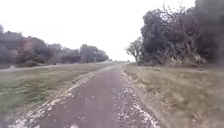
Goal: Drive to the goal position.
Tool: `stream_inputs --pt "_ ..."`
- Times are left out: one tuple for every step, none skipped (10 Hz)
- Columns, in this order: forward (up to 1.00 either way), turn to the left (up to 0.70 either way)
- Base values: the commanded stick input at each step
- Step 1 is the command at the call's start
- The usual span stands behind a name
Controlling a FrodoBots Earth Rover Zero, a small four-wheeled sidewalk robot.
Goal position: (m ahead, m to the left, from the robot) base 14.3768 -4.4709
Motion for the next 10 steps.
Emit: stream_inputs --pt "0.6 0.01" --pt "0.6 0.01" --pt "0.6 0.01" --pt "0.6 0.01" --pt "0.6 0.01" --pt "0.6 0.01" --pt "0.6 0.01" --pt "0.6 0.01" --pt "0.6 0.01" --pt "0.6 0.01"
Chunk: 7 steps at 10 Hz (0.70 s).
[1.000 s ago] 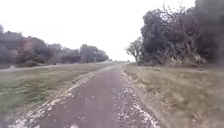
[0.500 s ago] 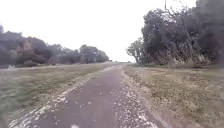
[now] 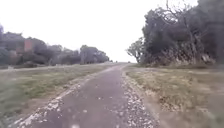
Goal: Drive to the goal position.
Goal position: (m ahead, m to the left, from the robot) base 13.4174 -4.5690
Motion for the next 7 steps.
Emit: stream_inputs --pt "0.6 0.01" --pt "0.6 0.01" --pt "0.6 0.01" --pt "0.6 -0.01" --pt "0.6 -0.1" --pt "0.6 -0.14" --pt "0.6 -0.13"
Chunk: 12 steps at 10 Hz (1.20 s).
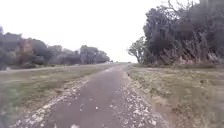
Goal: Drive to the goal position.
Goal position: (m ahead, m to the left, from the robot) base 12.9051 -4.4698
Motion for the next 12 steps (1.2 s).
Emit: stream_inputs --pt "0.6 -0.03" --pt "0.6 0.01" --pt "0.6 0.01" --pt "0.6 0.01" --pt "0.6 0.01" --pt "0.6 0.01" --pt "0.6 0.01" --pt "0.6 0.01" --pt "0.6 0.01" --pt "0.6 0.01" --pt "0.6 0.01" --pt "0.6 0.01"
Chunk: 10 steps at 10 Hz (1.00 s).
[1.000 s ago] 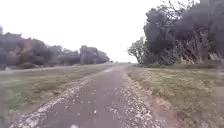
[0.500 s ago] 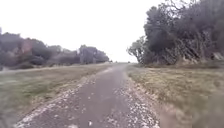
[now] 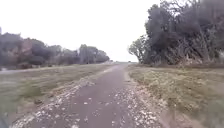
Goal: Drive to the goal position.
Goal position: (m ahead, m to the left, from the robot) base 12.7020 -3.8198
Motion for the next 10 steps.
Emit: stream_inputs --pt "0.6 0.01" --pt "0.6 0.01" --pt "0.6 0.01" --pt "0.6 0.01" --pt "0.6 0.01" --pt "0.6 0.01" --pt "0.6 0.01" --pt "0.6 0.01" --pt "0.6 0.01" --pt "0.6 0.01"
